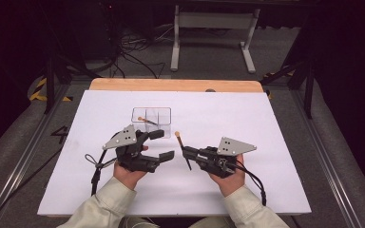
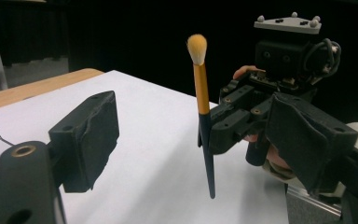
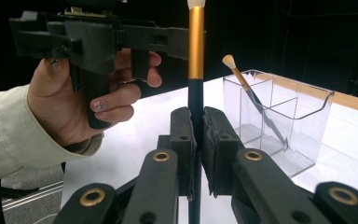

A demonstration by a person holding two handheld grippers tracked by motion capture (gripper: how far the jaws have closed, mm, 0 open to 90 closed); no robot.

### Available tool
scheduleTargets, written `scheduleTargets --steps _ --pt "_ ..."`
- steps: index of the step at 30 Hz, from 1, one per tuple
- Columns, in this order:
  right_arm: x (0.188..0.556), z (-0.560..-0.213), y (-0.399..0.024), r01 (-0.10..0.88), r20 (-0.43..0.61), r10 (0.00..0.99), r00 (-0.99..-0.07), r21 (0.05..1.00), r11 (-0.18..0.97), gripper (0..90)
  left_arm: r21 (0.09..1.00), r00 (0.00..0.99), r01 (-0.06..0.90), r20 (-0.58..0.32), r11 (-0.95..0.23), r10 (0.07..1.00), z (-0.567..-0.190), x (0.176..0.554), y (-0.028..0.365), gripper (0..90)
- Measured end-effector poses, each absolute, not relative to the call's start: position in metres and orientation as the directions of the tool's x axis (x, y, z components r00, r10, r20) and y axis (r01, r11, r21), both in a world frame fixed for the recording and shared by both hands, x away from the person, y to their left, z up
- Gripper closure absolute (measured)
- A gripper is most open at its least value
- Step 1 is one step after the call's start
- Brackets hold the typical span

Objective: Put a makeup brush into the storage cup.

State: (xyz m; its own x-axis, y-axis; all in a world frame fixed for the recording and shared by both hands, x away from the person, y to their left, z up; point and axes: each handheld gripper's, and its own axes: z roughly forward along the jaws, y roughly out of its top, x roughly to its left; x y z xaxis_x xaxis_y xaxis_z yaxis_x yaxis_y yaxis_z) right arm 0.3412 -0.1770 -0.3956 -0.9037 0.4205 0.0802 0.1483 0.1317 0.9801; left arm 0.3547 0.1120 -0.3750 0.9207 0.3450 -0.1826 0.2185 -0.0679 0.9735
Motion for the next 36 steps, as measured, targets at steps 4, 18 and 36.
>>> scheduleTargets --steps 4,18,36 --pt "0.340 -0.397 -0.175 0.147 0.078 0.418 -0.905 0.980 0.136 83.3 0.969 0.917 0.240 -0.205 -0.063 0.341 -0.375 0.356 0.108 24.0" --pt "0.338 -0.399 -0.169 0.144 0.069 0.413 -0.908 0.977 0.154 83.3 0.965 0.922 0.249 -0.211 -0.081 0.325 -0.374 0.355 0.097 36.0" --pt "0.335 -0.401 -0.166 0.146 0.069 0.406 -0.911 0.976 0.161 83.3 0.960 0.919 0.256 -0.206 -0.112 0.335 -0.373 0.351 0.096 75.8"
